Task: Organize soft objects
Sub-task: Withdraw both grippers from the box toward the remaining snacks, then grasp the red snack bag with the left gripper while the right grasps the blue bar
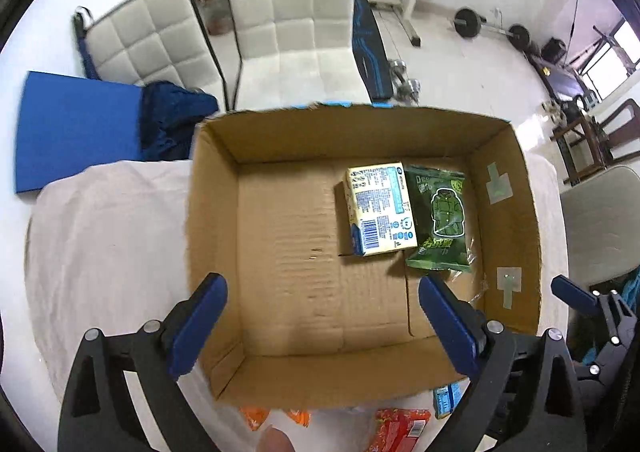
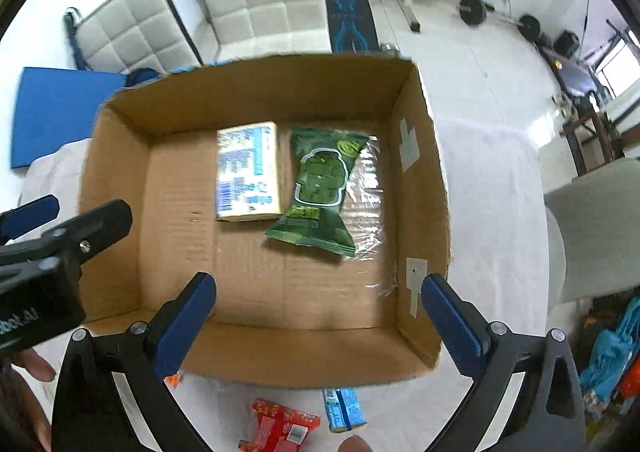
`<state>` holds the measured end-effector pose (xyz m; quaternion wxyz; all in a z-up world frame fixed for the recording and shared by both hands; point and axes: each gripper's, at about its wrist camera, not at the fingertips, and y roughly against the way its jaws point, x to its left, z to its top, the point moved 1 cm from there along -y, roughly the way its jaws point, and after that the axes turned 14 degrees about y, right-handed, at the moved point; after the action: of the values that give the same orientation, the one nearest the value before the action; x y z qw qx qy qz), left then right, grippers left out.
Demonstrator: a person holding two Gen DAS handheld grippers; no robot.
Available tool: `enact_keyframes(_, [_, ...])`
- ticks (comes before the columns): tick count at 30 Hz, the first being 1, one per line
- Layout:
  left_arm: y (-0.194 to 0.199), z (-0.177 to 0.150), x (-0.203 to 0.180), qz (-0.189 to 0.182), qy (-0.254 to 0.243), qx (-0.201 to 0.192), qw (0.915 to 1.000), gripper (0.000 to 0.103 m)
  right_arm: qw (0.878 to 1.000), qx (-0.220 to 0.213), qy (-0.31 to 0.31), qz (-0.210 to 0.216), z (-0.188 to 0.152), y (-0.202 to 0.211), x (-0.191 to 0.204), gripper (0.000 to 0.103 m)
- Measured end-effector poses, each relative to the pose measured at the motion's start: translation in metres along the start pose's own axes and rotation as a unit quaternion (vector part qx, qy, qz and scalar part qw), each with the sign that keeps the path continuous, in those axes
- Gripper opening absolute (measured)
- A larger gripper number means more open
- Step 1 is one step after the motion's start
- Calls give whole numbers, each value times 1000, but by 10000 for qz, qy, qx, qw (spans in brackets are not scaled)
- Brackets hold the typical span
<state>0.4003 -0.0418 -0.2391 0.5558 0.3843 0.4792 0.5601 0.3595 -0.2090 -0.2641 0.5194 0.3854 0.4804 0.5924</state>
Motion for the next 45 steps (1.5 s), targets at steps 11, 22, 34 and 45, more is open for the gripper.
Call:
enact_keyframes(11, [65,-43,14,44,194,-614,9979,98,9981,-551,201,182,-35,66,15,103])
enact_keyframes(22, [50,-100,82,538,936,-220,9939,98,9978,-50,-236,610,-107,49,-12,103])
enact_keyframes(34, [-62,-216,56,487,758,1475,9850,98,9896,1257,-281,647,-193,-54,-30,103])
enact_keyframes(45, [-141,-272,-49,413,-372,2215,9736,92,9829,1654,-611,521,-253,-69,-62,91])
